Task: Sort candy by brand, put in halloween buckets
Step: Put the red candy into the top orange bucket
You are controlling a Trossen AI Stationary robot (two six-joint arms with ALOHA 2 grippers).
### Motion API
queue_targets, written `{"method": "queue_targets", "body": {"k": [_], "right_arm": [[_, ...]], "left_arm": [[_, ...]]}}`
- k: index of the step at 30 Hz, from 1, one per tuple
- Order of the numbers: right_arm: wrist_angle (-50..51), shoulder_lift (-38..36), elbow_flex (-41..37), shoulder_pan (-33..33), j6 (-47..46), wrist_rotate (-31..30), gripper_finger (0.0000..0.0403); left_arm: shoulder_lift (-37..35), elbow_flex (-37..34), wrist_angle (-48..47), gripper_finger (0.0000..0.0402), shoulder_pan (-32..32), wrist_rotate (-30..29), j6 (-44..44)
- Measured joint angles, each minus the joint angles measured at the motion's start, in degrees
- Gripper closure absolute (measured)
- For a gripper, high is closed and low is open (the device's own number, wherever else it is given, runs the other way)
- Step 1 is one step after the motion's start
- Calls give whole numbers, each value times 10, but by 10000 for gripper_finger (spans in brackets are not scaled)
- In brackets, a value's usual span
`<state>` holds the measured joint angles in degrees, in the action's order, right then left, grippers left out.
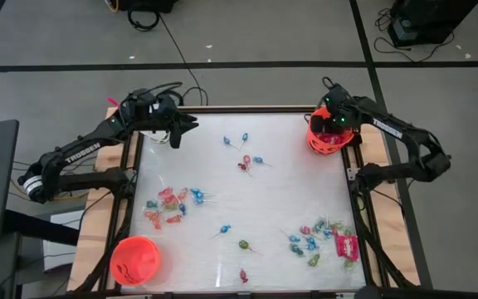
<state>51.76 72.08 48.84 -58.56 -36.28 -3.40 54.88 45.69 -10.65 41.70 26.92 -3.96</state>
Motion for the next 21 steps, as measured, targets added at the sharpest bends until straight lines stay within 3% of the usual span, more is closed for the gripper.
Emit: {"method": "queue_targets", "body": {"k": [7,13,21], "right_arm": [[-2,41,1,-9,-13,13,281],[7,-12,18,0,-13,17,205],[19,-116,96,58,24,31,185]], "left_arm": [[0,0,-8,275,25,45,8],[0,0,-8,275,33,47,8],[1,0,22,275,33,35,9]]}}
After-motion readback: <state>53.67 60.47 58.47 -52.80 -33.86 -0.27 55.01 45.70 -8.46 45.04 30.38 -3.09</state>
